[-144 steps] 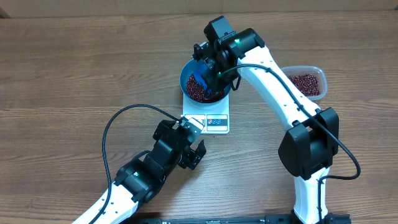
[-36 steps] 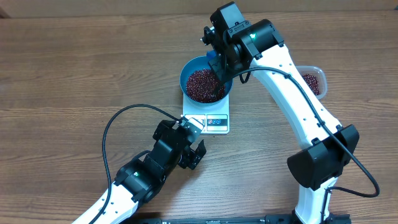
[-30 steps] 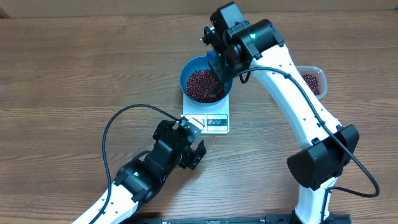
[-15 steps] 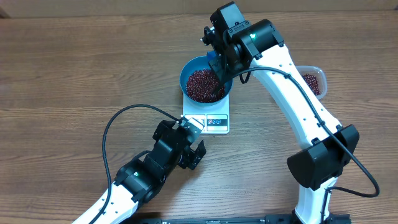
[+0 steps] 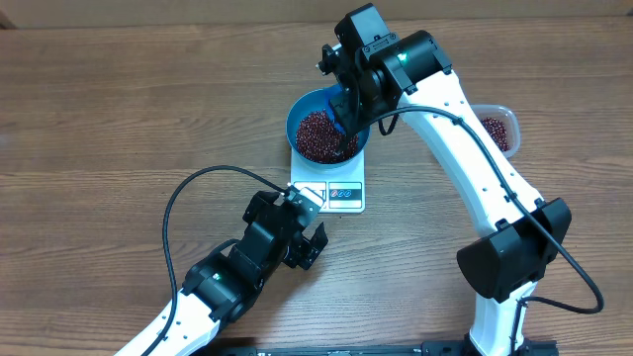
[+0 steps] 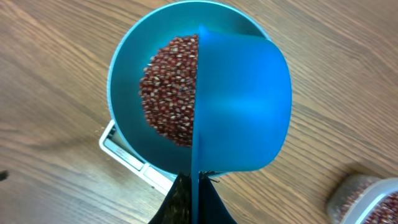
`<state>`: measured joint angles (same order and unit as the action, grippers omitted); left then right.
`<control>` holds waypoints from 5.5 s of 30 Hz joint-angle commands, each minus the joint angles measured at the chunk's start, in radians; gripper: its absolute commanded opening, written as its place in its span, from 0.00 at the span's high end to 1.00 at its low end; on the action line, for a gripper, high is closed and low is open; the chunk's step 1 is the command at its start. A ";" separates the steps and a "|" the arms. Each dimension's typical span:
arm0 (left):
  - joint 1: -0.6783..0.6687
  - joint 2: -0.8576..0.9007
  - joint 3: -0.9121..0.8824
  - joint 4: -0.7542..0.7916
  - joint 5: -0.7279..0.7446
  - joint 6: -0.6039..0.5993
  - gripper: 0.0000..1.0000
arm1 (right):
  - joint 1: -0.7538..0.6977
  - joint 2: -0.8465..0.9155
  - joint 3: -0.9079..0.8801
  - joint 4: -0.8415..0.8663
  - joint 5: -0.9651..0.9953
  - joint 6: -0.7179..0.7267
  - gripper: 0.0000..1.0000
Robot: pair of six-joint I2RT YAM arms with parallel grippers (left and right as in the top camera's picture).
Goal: Scoop item into bowl and weigh 150g on scale
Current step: 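Raise the empty blue scoop and carry it right to the bean tub, then lower the scoop into the bean tub with the right gripper, then release the scoop in the tub and lift the right gripper away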
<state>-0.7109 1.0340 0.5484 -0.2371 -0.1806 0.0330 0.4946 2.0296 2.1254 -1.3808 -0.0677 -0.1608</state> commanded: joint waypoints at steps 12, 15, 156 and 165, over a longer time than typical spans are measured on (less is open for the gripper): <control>0.005 -0.008 -0.005 0.002 -0.010 0.012 0.01 | -0.234 -0.070 0.036 -0.004 -0.389 0.003 0.96; 0.005 -0.008 -0.005 0.002 -0.010 0.012 0.00 | -0.295 -0.101 0.036 0.005 -0.352 0.004 0.96; 0.005 -0.008 -0.005 0.002 -0.010 0.012 0.01 | -0.562 -0.159 0.037 -0.306 0.021 0.287 0.00; 0.005 -0.008 -0.005 0.002 -0.010 0.012 0.01 | -0.562 -0.159 0.037 -0.263 0.022 0.290 0.00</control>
<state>-0.7109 1.0340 0.5480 -0.2394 -0.1806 0.0330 -0.0647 1.9007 2.1345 -1.6482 -0.0589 0.1349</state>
